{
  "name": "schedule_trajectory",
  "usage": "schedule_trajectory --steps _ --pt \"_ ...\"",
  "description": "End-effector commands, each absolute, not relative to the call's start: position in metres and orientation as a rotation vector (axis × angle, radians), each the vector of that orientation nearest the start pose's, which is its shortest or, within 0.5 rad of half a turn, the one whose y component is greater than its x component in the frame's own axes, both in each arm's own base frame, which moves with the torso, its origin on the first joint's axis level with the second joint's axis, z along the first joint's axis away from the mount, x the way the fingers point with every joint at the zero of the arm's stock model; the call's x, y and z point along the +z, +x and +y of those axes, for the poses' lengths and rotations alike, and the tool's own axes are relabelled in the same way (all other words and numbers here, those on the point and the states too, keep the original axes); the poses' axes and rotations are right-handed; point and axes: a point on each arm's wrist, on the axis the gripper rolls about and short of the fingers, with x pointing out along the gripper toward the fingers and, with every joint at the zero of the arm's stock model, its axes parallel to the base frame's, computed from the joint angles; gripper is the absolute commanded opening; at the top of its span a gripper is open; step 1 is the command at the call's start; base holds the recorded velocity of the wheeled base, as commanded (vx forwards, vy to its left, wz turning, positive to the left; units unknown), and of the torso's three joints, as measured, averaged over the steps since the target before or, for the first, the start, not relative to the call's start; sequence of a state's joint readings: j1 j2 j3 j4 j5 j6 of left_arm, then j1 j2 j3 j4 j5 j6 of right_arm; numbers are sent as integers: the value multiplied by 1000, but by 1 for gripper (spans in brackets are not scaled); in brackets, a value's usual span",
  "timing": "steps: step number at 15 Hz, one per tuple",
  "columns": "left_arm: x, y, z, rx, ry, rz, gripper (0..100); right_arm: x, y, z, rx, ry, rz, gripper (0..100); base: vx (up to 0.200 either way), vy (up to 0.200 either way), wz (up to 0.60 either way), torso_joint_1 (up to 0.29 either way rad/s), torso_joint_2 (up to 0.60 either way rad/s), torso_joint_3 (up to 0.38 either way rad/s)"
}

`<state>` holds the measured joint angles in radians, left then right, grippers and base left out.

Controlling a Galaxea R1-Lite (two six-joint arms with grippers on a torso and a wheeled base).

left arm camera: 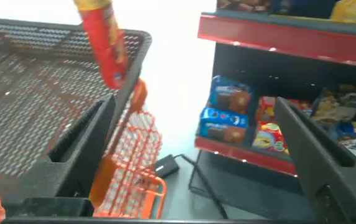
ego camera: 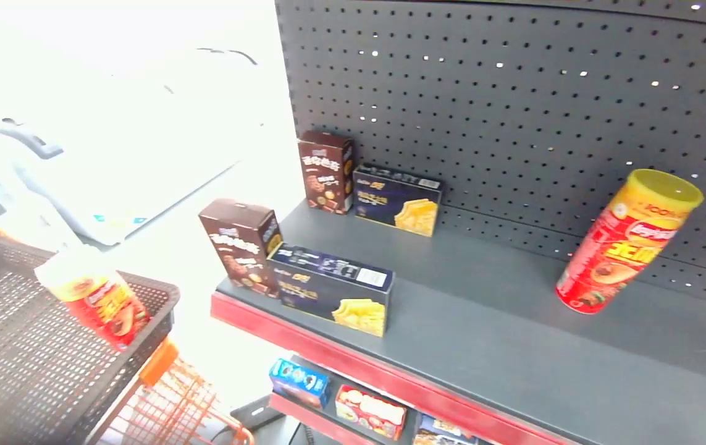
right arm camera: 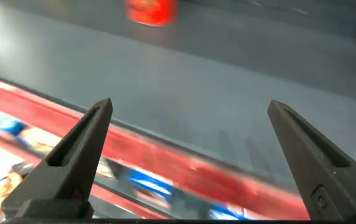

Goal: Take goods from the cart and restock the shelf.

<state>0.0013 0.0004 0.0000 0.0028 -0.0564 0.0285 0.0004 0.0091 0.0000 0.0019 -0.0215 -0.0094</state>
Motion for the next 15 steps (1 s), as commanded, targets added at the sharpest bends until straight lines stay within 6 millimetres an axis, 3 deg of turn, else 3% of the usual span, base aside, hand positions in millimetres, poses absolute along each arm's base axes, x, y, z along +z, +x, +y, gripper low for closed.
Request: schedule_trajectory --steps 1,8,9,11,13,15 --pt "75 -23 -1 -54 26 2 100 75 -22 -1 -21 -5 14 100 0 0 0 0 0 0" --pt "75 -23 -1 -57 31 2 100 75 -22 -1 -21 -5 14 100 0 0 0 0 0 0" --pt "84 -26 -1 -30 33 -27 100 75 -22 -1 -21 -5 14 100 0 0 0 0 0 0" --pt "130 -28 0 48 53 -16 100 76 -22 -1 -21 -5 12 100 0 0 0 0 0 0" --pt "150 -14 2 117 58 113 100 76 -22 -1 -21 -5 12 100 0 0 0 0 0 0" --pt "151 1 3 122 60 216 100 76 -22 -1 -21 -5 12 100 0 0 0 0 0 0"
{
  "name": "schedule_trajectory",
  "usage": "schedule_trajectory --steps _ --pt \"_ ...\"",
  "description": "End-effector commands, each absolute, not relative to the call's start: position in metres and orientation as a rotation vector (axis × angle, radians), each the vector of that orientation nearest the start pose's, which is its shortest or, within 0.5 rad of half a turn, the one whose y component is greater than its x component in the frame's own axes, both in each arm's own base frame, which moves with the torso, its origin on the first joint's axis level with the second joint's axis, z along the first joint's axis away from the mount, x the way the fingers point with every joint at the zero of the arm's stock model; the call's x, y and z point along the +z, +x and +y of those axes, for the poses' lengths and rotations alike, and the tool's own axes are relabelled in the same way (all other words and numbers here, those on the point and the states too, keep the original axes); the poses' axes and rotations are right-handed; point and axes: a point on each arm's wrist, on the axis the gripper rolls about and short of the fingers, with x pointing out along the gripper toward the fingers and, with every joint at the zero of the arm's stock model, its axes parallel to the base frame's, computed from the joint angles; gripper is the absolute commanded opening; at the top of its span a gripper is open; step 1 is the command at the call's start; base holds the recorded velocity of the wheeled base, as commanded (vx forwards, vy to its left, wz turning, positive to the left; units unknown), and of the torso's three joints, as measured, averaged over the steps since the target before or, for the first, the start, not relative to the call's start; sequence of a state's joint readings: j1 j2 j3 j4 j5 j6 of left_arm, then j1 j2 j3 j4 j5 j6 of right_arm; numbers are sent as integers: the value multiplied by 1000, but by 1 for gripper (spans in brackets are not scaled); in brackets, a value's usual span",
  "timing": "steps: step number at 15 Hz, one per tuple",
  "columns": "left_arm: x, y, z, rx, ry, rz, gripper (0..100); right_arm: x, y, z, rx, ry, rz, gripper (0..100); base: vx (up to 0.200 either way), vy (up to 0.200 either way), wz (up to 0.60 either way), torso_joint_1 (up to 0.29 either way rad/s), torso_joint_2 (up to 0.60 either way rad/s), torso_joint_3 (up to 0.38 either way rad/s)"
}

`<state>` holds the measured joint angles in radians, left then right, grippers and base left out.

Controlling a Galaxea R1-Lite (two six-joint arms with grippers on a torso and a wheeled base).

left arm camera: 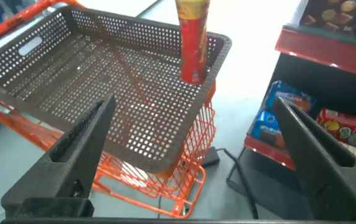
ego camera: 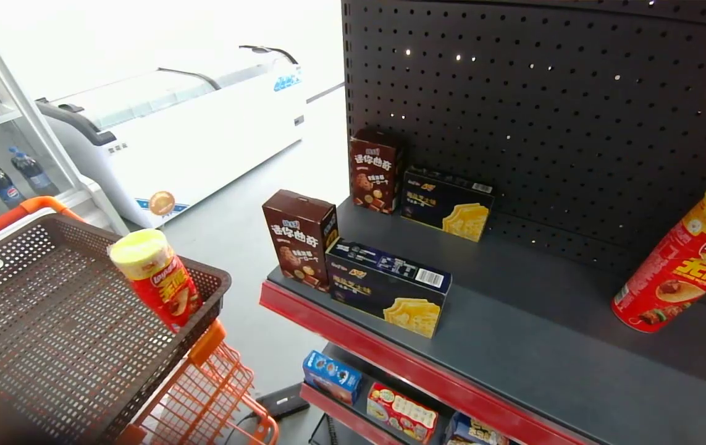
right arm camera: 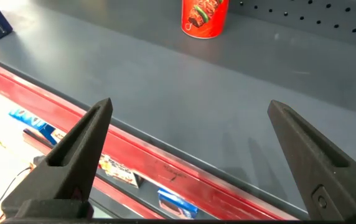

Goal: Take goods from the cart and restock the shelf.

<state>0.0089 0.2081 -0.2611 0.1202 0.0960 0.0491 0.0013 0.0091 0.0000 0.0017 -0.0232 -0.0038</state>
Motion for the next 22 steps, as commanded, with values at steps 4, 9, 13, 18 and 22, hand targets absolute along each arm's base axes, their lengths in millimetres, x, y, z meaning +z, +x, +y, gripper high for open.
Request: schedule_trajectory --steps 4,9,13,18,22 --pt "153 58 3 113 24 446 100 76 -22 -1 -21 -5 12 100 0 0 0 0 0 0" --pt "141 159 26 172 5 466 100 75 -22 -1 -21 -5 14 100 0 0 0 0 0 0" --pt "119 225 30 60 24 275 100 76 -22 -1 -21 -5 12 100 0 0 0 0 0 0" --pt "96 253 33 22 43 231 100 76 -22 -1 -21 -3 12 100 0 0 0 0 0 0" --pt "86 281 37 24 42 199 100 75 -22 -1 -21 -3 14 100 0 0 0 0 0 0"
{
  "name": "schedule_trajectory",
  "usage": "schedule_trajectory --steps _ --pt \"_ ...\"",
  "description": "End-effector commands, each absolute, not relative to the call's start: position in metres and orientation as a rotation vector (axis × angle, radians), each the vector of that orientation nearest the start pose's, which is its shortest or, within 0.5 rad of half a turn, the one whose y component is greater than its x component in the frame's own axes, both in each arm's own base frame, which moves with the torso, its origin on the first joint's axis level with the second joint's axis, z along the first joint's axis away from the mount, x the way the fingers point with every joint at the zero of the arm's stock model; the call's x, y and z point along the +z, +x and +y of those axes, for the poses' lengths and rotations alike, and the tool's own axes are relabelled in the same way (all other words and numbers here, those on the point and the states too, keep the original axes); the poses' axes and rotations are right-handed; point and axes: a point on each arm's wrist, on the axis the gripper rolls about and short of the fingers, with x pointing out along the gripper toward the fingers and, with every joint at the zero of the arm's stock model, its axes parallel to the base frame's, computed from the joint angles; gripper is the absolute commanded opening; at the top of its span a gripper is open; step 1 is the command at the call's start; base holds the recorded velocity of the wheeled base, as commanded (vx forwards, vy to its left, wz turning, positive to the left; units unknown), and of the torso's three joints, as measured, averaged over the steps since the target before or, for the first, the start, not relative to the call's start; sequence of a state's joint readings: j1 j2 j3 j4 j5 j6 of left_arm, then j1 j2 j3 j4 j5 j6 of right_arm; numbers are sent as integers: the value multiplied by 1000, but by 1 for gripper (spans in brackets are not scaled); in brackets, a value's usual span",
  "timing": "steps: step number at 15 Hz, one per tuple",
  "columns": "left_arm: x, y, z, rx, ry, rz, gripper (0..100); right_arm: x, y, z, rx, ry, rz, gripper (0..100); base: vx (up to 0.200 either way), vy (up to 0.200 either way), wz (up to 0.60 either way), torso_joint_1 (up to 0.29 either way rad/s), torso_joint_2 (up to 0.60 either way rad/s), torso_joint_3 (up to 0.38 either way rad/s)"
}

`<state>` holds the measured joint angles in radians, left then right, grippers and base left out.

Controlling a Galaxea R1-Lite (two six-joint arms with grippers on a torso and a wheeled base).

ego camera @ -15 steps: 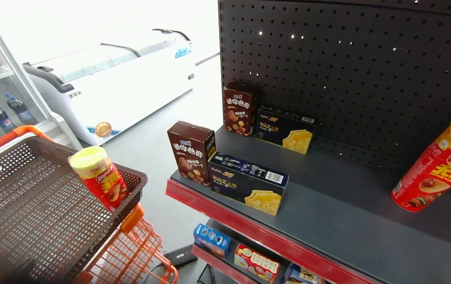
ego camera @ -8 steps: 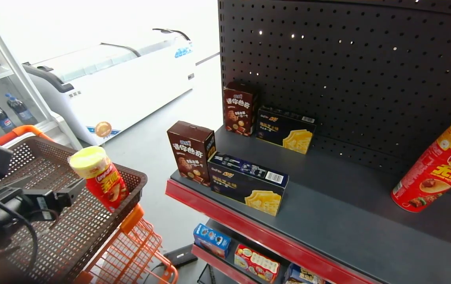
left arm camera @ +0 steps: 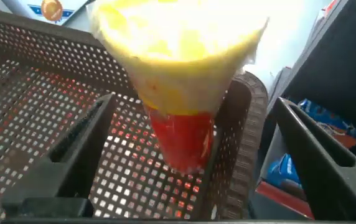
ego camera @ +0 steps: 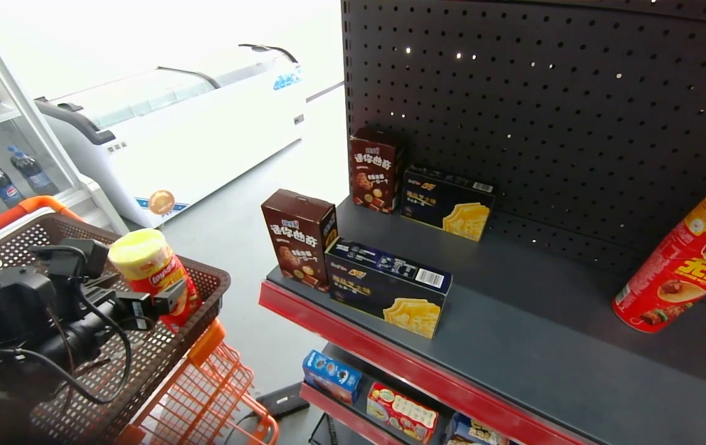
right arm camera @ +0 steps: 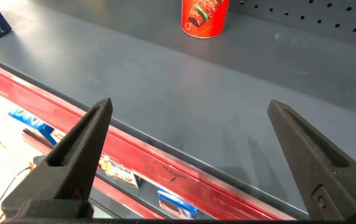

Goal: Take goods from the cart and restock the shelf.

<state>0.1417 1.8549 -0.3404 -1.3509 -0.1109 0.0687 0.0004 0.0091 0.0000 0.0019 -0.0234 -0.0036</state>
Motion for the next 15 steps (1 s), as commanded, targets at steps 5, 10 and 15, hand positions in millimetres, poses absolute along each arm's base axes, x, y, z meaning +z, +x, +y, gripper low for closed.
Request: schedule_trajectory --steps 5,10,15 --pt "75 325 37 5 51 137 100 75 -22 -1 -21 -5 14 100 0 0 0 0 0 0" --pt "61 345 38 4 42 118 100 76 -22 -1 -21 -5 12 100 0 0 0 0 0 0" --pt "87 345 35 -9 48 39 100 76 -22 -1 -21 -5 12 100 0 0 0 0 0 0"
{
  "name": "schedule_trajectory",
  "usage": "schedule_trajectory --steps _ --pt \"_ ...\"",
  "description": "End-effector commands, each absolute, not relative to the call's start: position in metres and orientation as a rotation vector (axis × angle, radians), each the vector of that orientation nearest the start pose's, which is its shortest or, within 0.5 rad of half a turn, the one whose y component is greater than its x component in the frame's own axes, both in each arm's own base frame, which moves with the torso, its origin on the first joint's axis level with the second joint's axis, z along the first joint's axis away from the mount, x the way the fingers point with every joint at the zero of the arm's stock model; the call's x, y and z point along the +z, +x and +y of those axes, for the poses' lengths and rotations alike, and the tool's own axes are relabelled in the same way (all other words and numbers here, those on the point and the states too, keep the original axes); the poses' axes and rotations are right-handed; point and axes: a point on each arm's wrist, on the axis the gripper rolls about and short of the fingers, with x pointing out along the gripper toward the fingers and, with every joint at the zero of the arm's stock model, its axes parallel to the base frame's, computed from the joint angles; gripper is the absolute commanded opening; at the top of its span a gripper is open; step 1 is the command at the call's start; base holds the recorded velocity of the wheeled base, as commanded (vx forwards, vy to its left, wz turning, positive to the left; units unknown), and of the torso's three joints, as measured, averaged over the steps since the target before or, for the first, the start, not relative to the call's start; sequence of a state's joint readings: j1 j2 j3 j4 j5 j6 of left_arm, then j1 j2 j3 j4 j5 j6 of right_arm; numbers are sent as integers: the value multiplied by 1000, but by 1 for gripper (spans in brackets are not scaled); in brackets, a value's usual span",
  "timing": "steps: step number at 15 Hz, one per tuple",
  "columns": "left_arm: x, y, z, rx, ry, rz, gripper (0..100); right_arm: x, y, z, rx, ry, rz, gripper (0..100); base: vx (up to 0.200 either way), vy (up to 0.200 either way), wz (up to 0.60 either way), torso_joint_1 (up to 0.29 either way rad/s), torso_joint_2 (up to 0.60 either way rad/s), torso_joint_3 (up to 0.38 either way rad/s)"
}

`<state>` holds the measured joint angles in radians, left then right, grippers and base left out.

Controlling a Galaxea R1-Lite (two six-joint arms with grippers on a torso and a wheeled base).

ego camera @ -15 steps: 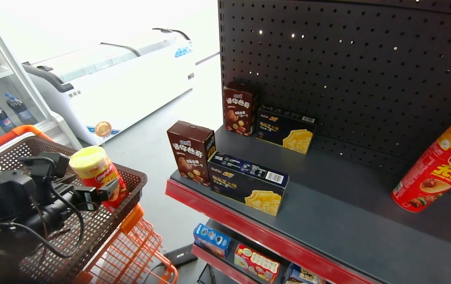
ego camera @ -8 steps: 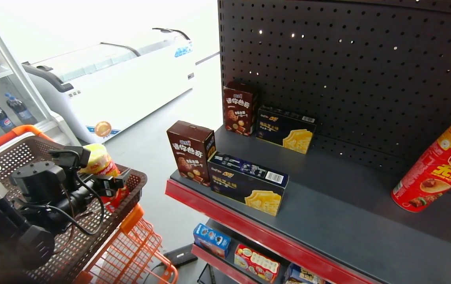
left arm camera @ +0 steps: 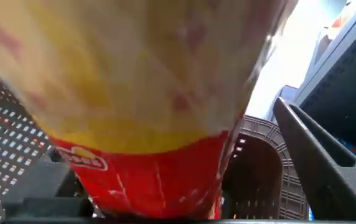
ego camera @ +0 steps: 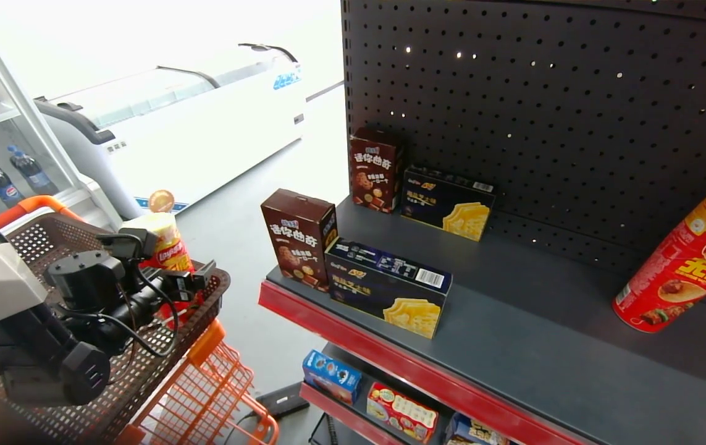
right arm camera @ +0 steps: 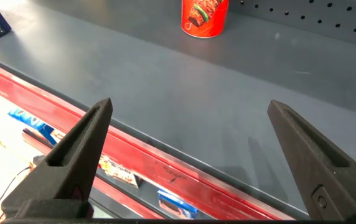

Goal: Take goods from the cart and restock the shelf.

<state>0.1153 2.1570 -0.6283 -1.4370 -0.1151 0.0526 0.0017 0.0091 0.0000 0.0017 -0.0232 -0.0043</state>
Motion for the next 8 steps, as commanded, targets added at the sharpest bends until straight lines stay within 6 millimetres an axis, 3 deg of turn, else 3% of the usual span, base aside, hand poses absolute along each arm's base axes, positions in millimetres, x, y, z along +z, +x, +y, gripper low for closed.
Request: schedule_trajectory --steps 1,4,8 --pt "97 342 32 -36 50 13 100 75 -22 -1 -21 -5 14 100 0 0 0 0 0 0" --pt "107 337 29 -76 55 -14 100 75 -22 -1 -21 -5 14 100 0 0 0 0 0 0" --pt "92 331 32 -67 43 50 100 75 -22 -1 -21 -5 14 100 0 0 0 0 0 0"
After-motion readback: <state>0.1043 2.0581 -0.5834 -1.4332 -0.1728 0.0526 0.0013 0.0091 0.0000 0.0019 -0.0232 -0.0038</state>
